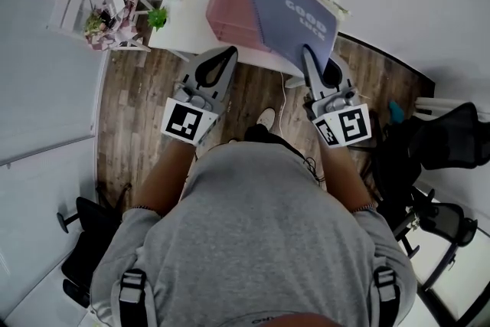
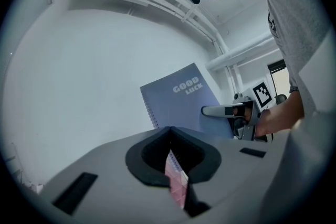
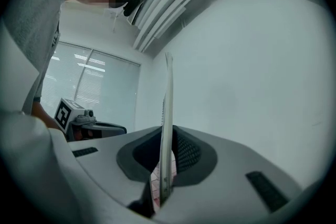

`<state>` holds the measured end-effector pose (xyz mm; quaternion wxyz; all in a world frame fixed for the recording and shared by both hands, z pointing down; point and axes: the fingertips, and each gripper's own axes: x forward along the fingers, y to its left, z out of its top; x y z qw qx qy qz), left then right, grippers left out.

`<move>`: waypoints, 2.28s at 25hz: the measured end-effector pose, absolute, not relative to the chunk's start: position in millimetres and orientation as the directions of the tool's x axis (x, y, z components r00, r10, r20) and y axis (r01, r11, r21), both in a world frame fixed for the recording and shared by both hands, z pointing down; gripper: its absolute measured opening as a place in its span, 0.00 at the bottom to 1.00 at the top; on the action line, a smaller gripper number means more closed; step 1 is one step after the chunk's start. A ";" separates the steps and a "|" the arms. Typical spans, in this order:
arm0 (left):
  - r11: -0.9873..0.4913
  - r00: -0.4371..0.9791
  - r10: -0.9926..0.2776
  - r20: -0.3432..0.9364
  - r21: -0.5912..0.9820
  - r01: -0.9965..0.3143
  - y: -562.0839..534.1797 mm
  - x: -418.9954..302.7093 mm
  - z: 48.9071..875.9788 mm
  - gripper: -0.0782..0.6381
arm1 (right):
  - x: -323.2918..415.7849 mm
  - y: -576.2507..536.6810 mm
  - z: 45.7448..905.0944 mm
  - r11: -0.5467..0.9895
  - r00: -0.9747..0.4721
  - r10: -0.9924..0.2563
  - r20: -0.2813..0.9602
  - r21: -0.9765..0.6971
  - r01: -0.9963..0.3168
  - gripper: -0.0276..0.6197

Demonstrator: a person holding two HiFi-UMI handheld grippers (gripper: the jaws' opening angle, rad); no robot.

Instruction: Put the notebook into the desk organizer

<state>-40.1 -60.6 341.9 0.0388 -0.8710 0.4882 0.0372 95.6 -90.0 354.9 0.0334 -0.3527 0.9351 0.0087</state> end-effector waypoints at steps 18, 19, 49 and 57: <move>-0.475 0.476 -0.875 -0.082 -0.040 -0.879 -136.7 -21.4 345.1 0.14 | 113.2 -173.9 350.6 0.787 -0.782 -0.617 -0.089 -0.040 -0.616 0.10; -0.477 0.478 -0.874 -0.083 -0.041 -0.878 -140.5 -22.6 345.7 0.14 | 111.7 -177.3 351.1 0.786 -0.781 -0.618 -0.088 -0.042 -0.617 0.10; -0.618 0.619 -0.783 -0.057 -0.032 -0.785 -271.3 -96.6 356.1 0.14 | 22.6 -273.1 381.6 0.640 -0.730 -0.683 -0.006 -0.486 -0.595 0.10; -0.635 0.633 -0.767 -0.104 -0.017 -0.773 -270.9 -96.5 350.2 0.14 | 22.3 -280.6 394.3 0.551 -0.728 -0.686 0.020 -0.639 -0.537 0.10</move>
